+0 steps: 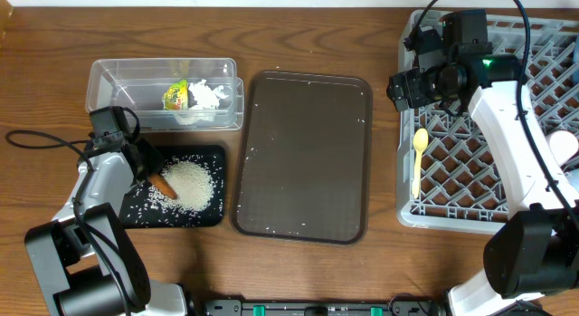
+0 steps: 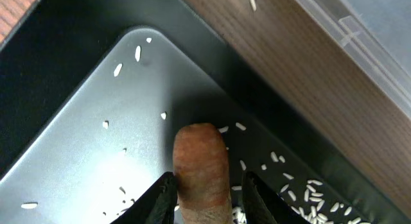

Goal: Sort waste into correct bins and load items into the dishwasher rack

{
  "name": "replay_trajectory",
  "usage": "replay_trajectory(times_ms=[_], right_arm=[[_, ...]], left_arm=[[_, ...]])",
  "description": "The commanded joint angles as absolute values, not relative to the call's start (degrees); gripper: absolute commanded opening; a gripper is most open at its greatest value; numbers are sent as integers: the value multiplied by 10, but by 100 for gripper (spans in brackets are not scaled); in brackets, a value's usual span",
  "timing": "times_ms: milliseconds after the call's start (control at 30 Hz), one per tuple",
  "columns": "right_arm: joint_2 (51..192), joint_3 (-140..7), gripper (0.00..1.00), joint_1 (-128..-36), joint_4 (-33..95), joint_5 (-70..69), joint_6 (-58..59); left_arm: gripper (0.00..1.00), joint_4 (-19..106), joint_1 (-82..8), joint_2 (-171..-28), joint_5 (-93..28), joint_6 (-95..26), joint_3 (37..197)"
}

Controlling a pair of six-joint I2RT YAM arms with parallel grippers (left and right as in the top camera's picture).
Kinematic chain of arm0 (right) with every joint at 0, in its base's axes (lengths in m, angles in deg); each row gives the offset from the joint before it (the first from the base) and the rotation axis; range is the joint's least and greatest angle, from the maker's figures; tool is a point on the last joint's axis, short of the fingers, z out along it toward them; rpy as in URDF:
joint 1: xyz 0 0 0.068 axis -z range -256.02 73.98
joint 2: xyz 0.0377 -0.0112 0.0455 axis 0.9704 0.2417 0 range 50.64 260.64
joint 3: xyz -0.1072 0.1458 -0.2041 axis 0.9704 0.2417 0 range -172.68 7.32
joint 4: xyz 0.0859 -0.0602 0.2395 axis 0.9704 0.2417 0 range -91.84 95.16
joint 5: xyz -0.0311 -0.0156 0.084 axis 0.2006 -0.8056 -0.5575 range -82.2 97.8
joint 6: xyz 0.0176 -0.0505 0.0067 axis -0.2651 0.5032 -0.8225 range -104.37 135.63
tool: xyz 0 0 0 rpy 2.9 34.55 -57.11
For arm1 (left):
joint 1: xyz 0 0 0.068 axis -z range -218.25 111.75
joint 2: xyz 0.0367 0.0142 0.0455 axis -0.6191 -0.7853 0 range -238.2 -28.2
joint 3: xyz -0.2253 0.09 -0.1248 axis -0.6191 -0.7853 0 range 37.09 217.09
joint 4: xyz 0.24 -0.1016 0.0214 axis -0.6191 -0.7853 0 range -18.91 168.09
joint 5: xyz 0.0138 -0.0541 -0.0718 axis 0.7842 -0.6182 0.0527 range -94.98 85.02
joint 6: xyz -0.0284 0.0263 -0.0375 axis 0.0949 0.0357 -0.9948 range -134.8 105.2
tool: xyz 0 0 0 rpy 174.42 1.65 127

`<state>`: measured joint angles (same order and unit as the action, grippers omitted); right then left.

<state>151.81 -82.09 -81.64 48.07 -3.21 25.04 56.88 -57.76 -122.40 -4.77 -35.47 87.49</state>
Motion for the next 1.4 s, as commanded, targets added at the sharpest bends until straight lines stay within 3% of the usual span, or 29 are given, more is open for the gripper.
replay_trajectory(times_ms=[0, 600, 1033, 1367], right_arm=[[1520, -821, 88, -820, 481, -40, 242], [1520, -821, 88, -820, 481, -40, 242], [1520, -821, 88, -820, 483, -40, 242], [1520, -821, 87, -820, 484, -40, 242]], left_arm=[[36, 584, -581, -1226, -49, -348, 880], [34, 656, -576, -1225, -108, -366, 879], [35, 633, -524, -1241, -112, -391, 879], [35, 709, -499, -1294, -127, -393, 879]])
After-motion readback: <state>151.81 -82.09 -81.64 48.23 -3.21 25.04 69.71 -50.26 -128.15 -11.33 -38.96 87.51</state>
